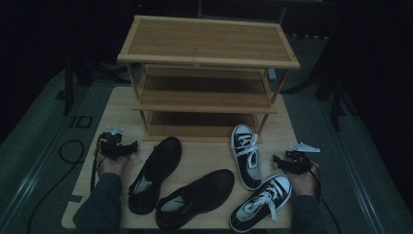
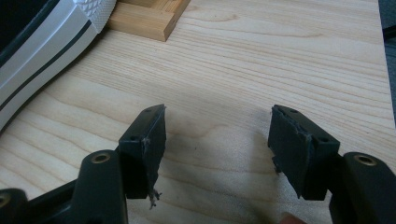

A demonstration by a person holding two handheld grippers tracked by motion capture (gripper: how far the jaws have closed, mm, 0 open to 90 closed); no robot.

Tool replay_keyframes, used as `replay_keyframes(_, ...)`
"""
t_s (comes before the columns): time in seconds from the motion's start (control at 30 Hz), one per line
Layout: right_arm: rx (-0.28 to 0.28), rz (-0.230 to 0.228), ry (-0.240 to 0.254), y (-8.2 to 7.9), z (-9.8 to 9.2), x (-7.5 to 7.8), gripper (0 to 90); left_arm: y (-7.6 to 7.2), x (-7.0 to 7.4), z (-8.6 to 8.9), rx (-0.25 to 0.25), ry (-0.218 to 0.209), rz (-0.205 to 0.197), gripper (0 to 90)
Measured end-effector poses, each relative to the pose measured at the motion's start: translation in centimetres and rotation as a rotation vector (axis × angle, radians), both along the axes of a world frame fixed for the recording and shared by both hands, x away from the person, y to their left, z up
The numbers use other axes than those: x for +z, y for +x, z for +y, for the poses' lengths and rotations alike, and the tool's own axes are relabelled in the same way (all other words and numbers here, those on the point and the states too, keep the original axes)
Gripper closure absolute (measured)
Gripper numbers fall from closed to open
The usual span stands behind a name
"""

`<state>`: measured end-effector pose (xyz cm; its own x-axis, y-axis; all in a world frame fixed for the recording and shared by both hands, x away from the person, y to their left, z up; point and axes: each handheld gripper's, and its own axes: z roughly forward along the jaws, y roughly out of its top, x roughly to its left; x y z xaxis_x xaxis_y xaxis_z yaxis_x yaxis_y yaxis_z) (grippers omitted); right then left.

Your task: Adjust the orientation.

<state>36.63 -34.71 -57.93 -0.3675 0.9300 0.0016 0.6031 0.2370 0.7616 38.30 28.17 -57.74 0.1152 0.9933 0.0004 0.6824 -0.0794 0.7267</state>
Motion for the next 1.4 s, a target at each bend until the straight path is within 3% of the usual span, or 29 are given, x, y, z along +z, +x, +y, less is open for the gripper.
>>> replay_keyframes(0.17, 0.0, 0.001, 0.001, 0.0, 0.0, 0.0, 36.6, -0.1, 0.1, 0.2, 0.02, -0.004, -0.005, 22.6)
replay_keyframes(0.27, -0.001, 0.0, 0.0, 0.0, 0.0, 0.0, 36.7, -0.5, 0.2, 0.5, 0.043, -0.009, -0.015, 33.9)
replay_keyframes(0.4, 0.0, 0.0, 0.0, 0.0, 0.0, 0.0, 36.7, -0.9, 0.5, 0.8, 0.022, -0.037, 0.0, 42.7)
replay_keyframes(0.53, 0.001, 0.0, 0.0, 0.0, 0.0, 0.0, 36.6, -1.6, 1.5, 1.0, -0.027, -0.046, -0.004, 45.6)
replay_keyframes(0.63, 0.001, 0.0, 0.0, 0.0, 0.0, 0.0, 36.7, -2.2, 3.1, 1.1, -0.088, -0.087, -0.006, 47.5)
replay_keyframes(0.77, 0.0, 0.001, 0.003, 0.0, 0.0, 0.0, 36.6, -2.8, 4.6, 0.7, -0.151, -0.093, 0.002, 48.5)
replay_keyframes(0.87, 0.0, 0.001, 0.007, 0.0, -0.1, 0.0, 36.6, -3.3, 5.4, 0.2, -0.195, -0.064, 0.02, 49.8)
replay_keyframes(1.27, 0.001, 0.001, 0.008, 0.0, -0.1, 0.0, 36.6, -5.1, 8.1, -1.2, -0.325, -0.054, 0.049, 51.7)
replay_keyframes(1.4, 0.0, 0.001, 0.006, 0.0, -0.1, 0.0, 36.7, -5.3, 8.7, -1.5, -0.34, -0.046, 0.053, 51.6)
